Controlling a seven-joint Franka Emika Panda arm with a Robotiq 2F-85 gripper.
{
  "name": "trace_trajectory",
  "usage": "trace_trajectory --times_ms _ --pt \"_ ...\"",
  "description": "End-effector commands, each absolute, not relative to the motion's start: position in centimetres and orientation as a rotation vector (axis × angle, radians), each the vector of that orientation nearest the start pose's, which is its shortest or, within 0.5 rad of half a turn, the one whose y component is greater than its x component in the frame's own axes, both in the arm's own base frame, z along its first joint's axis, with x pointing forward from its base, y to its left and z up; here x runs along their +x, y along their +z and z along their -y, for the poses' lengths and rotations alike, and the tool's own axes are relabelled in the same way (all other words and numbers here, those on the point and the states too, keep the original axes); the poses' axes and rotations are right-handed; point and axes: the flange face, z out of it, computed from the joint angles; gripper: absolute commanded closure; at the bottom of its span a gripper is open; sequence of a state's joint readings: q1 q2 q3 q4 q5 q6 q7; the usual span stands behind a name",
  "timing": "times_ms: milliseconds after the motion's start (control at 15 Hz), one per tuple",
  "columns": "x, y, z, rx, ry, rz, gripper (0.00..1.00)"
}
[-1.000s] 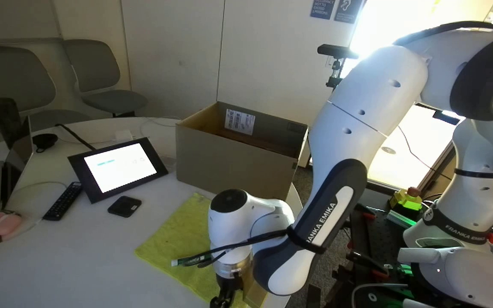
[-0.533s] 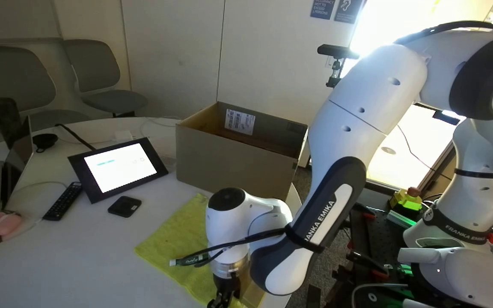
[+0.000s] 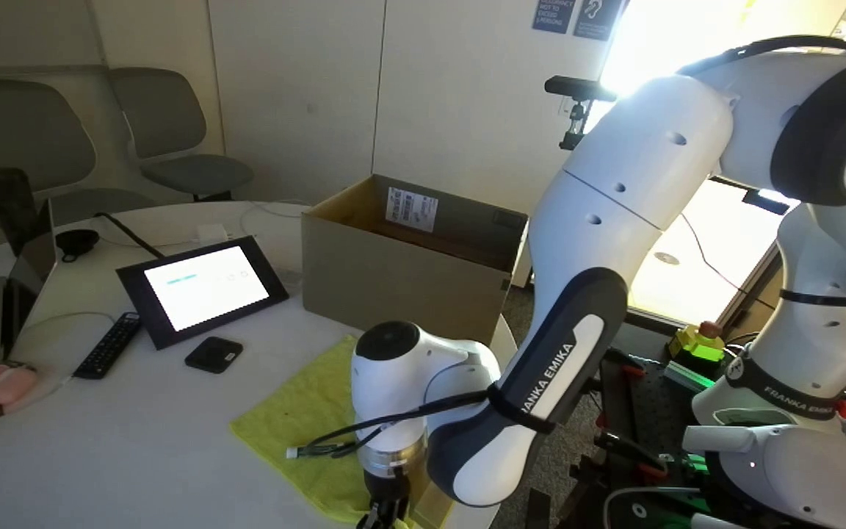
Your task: Put the marker on the cloth, then fold the cloth and put it in the box
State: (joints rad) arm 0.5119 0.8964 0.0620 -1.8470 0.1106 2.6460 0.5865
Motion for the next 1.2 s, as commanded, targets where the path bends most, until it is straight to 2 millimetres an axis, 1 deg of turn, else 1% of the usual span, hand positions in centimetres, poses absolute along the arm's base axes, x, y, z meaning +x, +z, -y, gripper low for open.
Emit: trace_trajectory --times_ms 0,67,200,400,667,867,1133 --pt "51.0 3.4 -31.8 -3.111 0.196 -0.250 0.97" --pt "51.1 3.6 -31.5 -3.118 0.186 -0.267 0.97" --pt "51.4 4.6 -30.0 -3.139 0.147 -0.340 0.97" --pt "51.7 6.6 -26.9 -3.162 0.064 -0.497 0.97" --pt "51.5 9.5 -23.1 -3.174 -0.037 -0.714 0.97" --pt "51.0 11.0 -21.0 -3.173 -0.089 -0.847 0.97" --pt "49.9 11.6 -18.9 -3.172 -0.099 -1.002 0.97"
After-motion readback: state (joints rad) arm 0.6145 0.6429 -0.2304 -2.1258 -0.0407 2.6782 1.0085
